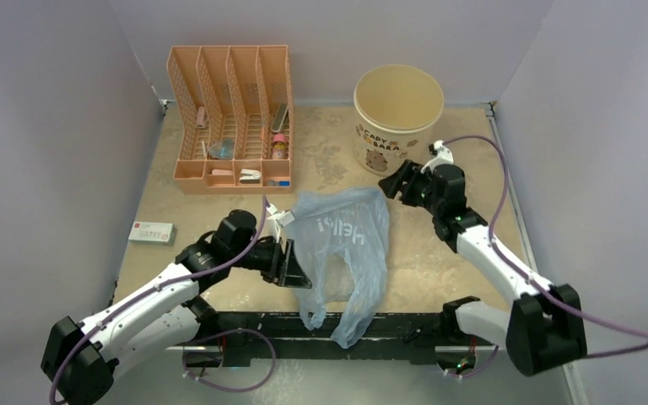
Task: Put the trash bags into the trash bin
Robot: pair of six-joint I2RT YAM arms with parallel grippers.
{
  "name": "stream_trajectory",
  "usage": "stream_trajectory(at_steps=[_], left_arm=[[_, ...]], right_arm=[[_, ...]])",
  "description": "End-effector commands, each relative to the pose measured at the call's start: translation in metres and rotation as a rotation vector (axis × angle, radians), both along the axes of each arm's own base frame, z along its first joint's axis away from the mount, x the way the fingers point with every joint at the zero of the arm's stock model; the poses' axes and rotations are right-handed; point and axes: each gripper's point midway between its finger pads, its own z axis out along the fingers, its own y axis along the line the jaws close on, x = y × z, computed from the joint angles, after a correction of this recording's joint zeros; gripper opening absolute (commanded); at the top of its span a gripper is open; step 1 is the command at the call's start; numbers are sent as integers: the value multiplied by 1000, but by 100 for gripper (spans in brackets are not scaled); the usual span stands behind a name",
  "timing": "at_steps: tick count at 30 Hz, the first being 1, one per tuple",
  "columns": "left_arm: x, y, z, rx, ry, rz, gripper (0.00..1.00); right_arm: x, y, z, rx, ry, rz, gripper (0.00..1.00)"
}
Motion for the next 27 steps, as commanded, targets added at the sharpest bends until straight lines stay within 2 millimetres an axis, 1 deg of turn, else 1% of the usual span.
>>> stream_trajectory(at_steps=[1,3,4,6,8,10,12,13,15,18,20,21,23,25,26,27], left_arm=[[0,-11,3,-3,-22,-3,59],[-2,-15,0,22,-25,-16,59],[-3,-16,-1,33,-29,-20,60],[-7,-21,-1,37,-36,-38,60],[-10,-24,-1,46,-41,-44,60],[-12,-27,1,49,-48,-45,61],[-14,-32,2,53,-60,-47,62],[-13,-33,0,67,-62,-41,62],[-11,-36,-4,107,-63,-32,62],[-9,-40,-14,183,-74,-10,62],[-4,-43,-20,214,-79,11,62],[-1,-44,-23,232,-84,21,60],[8,-45,-29,286,-106,61,54],[15,-42,-35,345,-108,92,53],[17,-44,-33,348,-115,98,57],[17,-48,-28,324,-125,90,62]], right_arm=[[-58,10,-36,37,166,98,69],[-78,18,-49,69,221,138,68],[-85,23,-55,72,240,151,67],[-95,32,-67,53,279,171,66],[-104,49,-77,29,311,223,66],[-104,57,-88,-21,339,215,63],[-99,59,-94,-56,333,174,58],[-98,58,-97,-73,333,158,54],[-94,57,-96,-94,330,144,37],[-96,63,-81,-50,282,174,8],[-99,66,-69,-13,244,192,2],[-100,67,-64,-4,225,201,0],[-102,66,-58,-1,205,211,0],[-105,67,-54,5,195,228,0],[-106,68,-53,8,197,237,0],[-108,69,-53,9,199,246,0]])
